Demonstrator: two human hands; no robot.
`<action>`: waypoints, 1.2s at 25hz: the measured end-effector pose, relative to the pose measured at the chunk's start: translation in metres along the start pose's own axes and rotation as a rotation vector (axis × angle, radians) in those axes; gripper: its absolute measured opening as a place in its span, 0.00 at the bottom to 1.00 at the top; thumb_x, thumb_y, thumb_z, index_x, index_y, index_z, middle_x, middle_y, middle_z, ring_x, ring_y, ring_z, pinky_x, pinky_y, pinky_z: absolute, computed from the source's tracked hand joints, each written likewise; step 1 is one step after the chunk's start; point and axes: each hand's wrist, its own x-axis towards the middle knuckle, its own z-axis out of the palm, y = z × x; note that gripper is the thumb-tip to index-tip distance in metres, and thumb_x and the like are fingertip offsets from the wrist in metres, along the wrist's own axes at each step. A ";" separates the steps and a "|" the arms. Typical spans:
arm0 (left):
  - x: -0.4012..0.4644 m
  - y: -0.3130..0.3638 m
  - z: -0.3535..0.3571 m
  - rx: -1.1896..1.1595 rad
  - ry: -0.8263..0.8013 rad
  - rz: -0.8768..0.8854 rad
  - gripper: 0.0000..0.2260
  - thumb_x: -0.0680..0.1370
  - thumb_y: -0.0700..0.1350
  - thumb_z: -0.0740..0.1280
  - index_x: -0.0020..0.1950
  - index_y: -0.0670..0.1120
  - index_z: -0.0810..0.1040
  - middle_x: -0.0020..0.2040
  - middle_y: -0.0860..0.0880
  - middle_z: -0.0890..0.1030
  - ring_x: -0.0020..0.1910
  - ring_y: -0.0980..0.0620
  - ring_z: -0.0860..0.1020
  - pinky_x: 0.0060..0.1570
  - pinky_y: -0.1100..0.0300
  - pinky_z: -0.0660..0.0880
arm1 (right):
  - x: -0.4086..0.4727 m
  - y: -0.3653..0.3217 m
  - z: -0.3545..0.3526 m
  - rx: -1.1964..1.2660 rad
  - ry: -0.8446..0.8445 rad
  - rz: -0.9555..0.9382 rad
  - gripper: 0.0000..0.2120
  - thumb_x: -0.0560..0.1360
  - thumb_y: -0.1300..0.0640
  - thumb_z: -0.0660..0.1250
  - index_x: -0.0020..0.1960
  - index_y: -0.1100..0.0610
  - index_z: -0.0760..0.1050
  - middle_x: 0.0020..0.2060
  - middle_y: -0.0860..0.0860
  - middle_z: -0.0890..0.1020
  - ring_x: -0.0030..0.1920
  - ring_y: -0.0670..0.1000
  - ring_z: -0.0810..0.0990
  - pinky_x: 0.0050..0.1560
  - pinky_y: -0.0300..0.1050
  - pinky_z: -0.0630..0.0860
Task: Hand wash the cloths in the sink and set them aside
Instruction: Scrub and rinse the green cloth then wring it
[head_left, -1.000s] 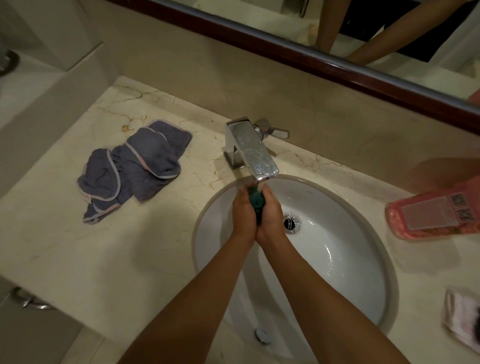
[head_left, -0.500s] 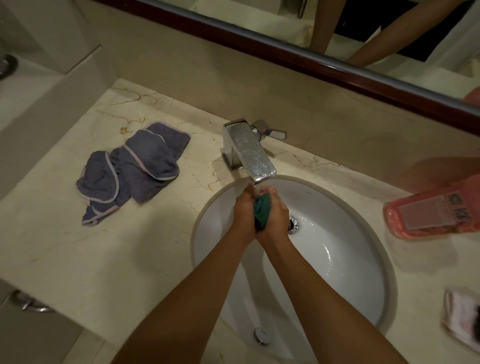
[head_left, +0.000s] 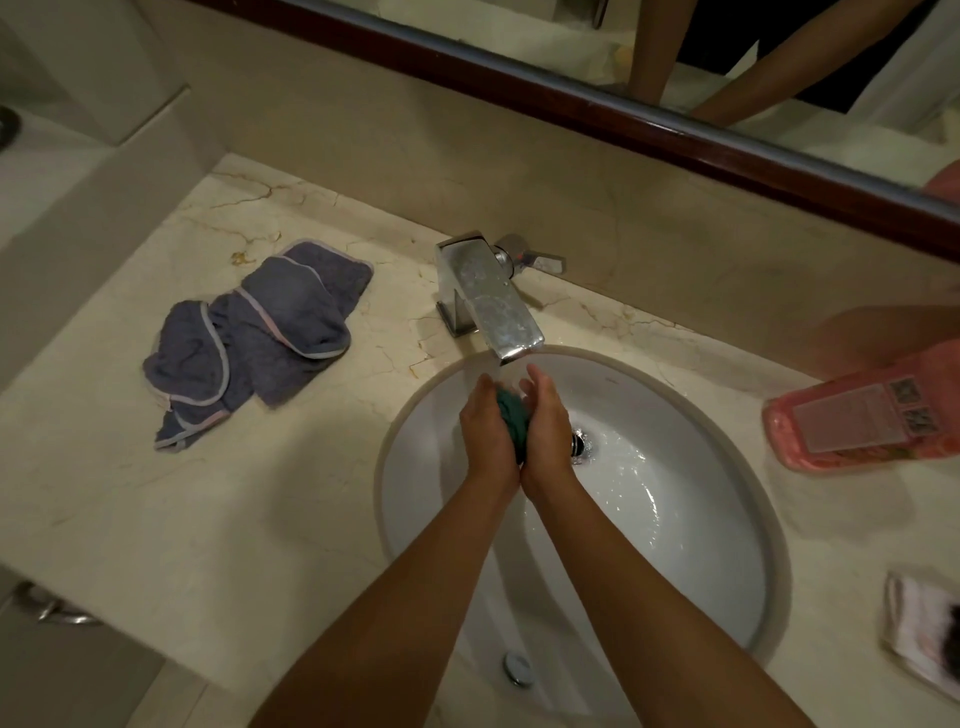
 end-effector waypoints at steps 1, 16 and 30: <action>0.002 0.002 0.000 -0.002 0.028 0.031 0.18 0.84 0.55 0.59 0.55 0.42 0.79 0.44 0.44 0.82 0.47 0.45 0.83 0.45 0.53 0.80 | -0.001 0.005 -0.003 0.081 -0.027 0.071 0.16 0.83 0.44 0.59 0.64 0.48 0.78 0.62 0.52 0.82 0.60 0.52 0.82 0.65 0.53 0.77; -0.004 0.001 -0.016 0.177 -0.095 0.339 0.14 0.85 0.39 0.56 0.64 0.46 0.79 0.56 0.47 0.84 0.55 0.54 0.83 0.51 0.62 0.79 | 0.001 -0.006 0.011 0.507 -0.167 0.148 0.17 0.81 0.48 0.64 0.59 0.60 0.80 0.49 0.58 0.84 0.49 0.55 0.84 0.51 0.49 0.80; -0.005 0.015 -0.002 -0.039 -0.070 0.020 0.17 0.84 0.48 0.58 0.61 0.39 0.81 0.55 0.40 0.84 0.56 0.43 0.83 0.57 0.50 0.79 | -0.008 -0.001 0.016 0.287 -0.036 0.042 0.12 0.81 0.52 0.64 0.48 0.56 0.84 0.45 0.55 0.87 0.45 0.51 0.87 0.43 0.43 0.81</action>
